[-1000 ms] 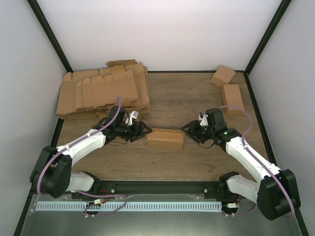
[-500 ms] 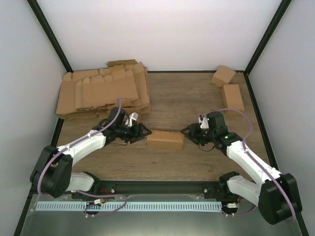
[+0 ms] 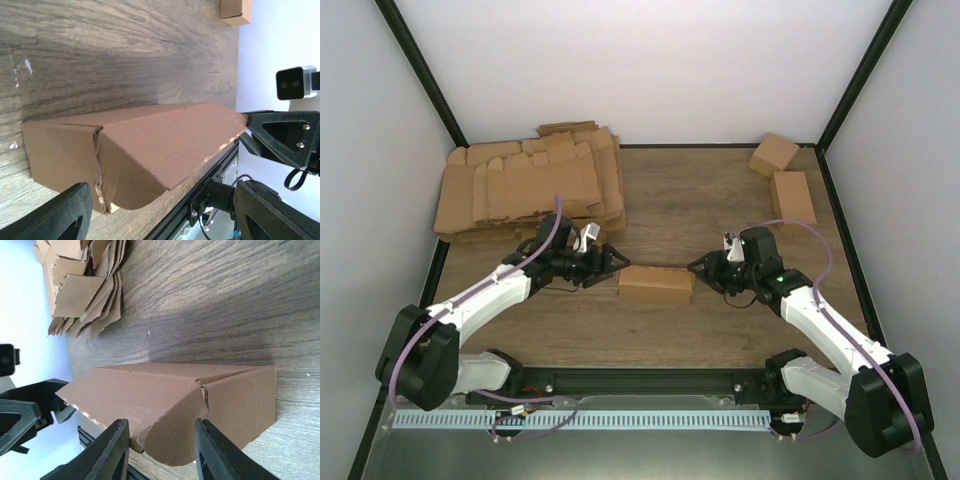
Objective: Fold the paper box
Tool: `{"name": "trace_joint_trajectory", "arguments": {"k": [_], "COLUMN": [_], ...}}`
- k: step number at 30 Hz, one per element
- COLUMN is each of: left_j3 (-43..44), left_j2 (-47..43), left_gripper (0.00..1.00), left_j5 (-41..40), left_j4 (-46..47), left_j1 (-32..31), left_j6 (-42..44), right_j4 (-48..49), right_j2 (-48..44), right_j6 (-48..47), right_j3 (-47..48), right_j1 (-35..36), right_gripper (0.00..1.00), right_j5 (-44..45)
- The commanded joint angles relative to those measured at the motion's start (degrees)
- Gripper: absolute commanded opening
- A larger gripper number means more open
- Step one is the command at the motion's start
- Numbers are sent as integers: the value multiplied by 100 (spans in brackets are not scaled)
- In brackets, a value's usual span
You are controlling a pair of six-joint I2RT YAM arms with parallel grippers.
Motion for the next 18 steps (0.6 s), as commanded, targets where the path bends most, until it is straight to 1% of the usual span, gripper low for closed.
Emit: {"name": "trace_joint_trajectory", "arguments": {"k": [1, 5, 12, 15, 18], "left_j3": [251, 213, 130, 111, 48], "left_j2": [-100, 103, 325, 375, 423], "left_gripper": [83, 86, 86, 83, 78], "left_j5": [12, 2, 77, 124, 159], "left_j4": [-38, 94, 370, 384, 450], "left_j1": [13, 18, 13, 18, 15], "left_j6": [68, 88, 38, 75, 61], "right_j4": [-870, -848, -793, -812, -812], "right_j2": [113, 158, 303, 348, 372], "right_j6": [-306, -428, -737, -861, -913], "right_j3": [179, 211, 304, 343, 341], "right_j1": [-47, -47, -47, -48, -47], "right_gripper": [38, 37, 37, 36, 36], "right_j5": [465, 422, 328, 354, 363]}}
